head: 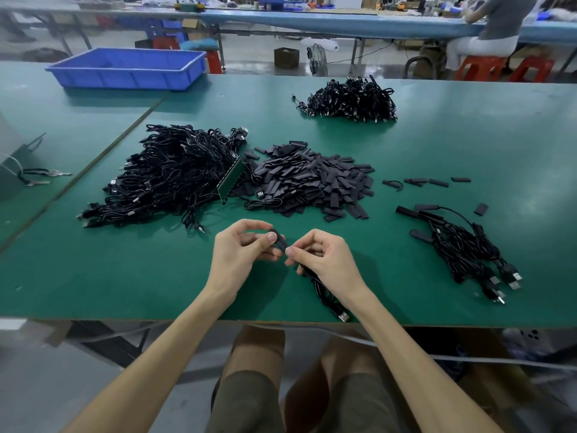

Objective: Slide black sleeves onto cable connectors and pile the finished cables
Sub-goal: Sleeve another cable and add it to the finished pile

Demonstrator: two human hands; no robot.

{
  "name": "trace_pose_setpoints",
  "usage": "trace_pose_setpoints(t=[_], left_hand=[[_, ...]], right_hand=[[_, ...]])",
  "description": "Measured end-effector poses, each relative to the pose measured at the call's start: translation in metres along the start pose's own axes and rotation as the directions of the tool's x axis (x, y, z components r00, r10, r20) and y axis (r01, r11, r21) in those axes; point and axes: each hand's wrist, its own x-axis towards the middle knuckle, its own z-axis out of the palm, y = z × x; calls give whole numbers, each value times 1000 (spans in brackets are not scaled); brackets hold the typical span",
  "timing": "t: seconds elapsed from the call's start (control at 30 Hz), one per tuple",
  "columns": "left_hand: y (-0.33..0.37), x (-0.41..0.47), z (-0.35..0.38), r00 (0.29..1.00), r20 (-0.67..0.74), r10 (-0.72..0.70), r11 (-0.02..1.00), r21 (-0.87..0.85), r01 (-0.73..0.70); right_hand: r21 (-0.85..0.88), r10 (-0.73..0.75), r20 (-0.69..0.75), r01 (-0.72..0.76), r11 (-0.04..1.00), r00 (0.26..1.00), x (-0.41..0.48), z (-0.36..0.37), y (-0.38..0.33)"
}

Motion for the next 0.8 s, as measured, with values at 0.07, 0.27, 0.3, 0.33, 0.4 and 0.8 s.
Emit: trace_pose_setpoints(t=[0.07, 0.27, 0.3, 0.33, 0.4, 0.8], left_hand=[[0, 0, 0, 1000, 0, 9, 1000, -7, -9], [-3, 2, -2, 1000, 14, 11, 1000, -4, -11], [-3, 2, -2, 1000, 14, 13, 1000, -3, -13], [-4, 2, -2, 1000, 13, 13, 1000, 0, -13], [-3, 3, -1, 1000, 8, -4, 1000, -7, 4], [-1, -3, 43, 932, 349, -96, 941, 337, -29]], right_hand=[[-3, 0, 2, 0, 1000, 1000, 0, 0, 0], [-8, 4, 17, -4, 1000, 1000, 0, 0, 1], [-8, 4, 18, -4, 1000, 1000, 0, 0, 1], [-5, 3, 16, -3, 1000, 1000, 0, 0, 1], [15, -6, -5, 6, 1000, 1000, 0, 0, 0], [302, -4, -327, 109, 947, 945, 2, -10, 1]])
